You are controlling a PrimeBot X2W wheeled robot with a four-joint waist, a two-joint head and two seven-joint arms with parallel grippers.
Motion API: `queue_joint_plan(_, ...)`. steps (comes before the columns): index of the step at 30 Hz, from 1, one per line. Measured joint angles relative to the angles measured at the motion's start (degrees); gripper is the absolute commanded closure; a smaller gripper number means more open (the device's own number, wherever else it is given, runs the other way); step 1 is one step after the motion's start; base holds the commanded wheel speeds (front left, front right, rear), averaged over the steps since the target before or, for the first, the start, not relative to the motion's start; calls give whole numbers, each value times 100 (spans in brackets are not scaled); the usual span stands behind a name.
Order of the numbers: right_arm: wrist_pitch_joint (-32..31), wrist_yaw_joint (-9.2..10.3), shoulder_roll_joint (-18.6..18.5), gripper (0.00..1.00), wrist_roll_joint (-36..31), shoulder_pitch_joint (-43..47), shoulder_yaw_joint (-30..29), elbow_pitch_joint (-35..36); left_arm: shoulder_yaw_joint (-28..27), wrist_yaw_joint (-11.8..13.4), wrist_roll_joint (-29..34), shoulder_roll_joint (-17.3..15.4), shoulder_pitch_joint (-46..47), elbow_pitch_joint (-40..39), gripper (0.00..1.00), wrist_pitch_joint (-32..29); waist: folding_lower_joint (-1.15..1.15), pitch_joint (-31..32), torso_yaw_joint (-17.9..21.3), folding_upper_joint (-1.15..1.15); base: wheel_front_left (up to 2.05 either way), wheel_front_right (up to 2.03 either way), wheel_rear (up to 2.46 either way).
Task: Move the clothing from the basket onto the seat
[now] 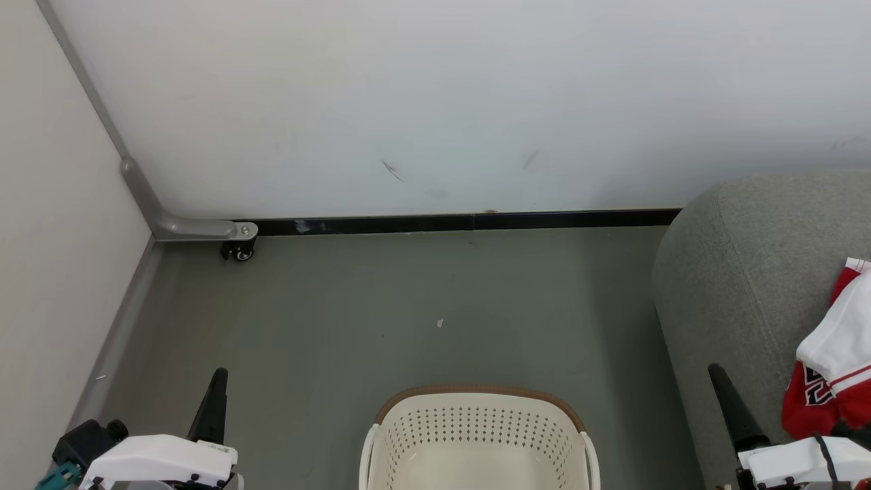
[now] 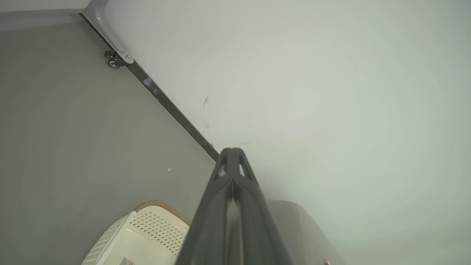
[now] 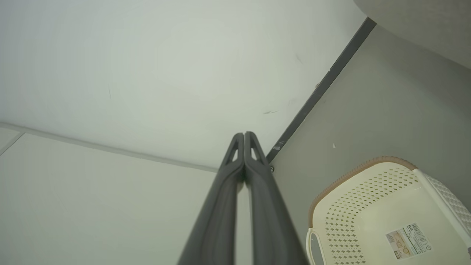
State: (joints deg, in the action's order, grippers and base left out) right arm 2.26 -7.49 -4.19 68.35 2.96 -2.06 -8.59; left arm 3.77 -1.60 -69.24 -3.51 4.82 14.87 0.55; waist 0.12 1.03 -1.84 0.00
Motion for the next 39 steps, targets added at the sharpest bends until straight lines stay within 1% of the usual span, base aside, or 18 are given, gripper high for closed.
queue_joint_plan(12,-134,1,-59,100,1047,-231,3,-223,-302,-198,-834,55,0,34,100,-238,-7,-58,71,0,0,0,0)
queue_joint_plan(28,-283,1,-135,100,2366,-469,7,-502,-676,-458,-1906,130,0,77,100,-546,-9,-105,158,0,0,0,0)
queue_joint_plan(31,-325,1,-145,100,2636,-485,7,-537,-743,-470,-2135,141,0,85,100,-610,-9,-113,175,0,0,0,0)
queue_joint_plan(32,-335,1,-148,100,2719,-503,8,-559,-767,-514,-2198,146,0,90,100,-623,-9,-116,181,0,0,0,0)
queue_joint_plan(39,-344,1,-157,100,2806,-595,7,-611,-798,-537,-2254,146,0,96,100,-655,-9,-118,183,0,0,0,0)
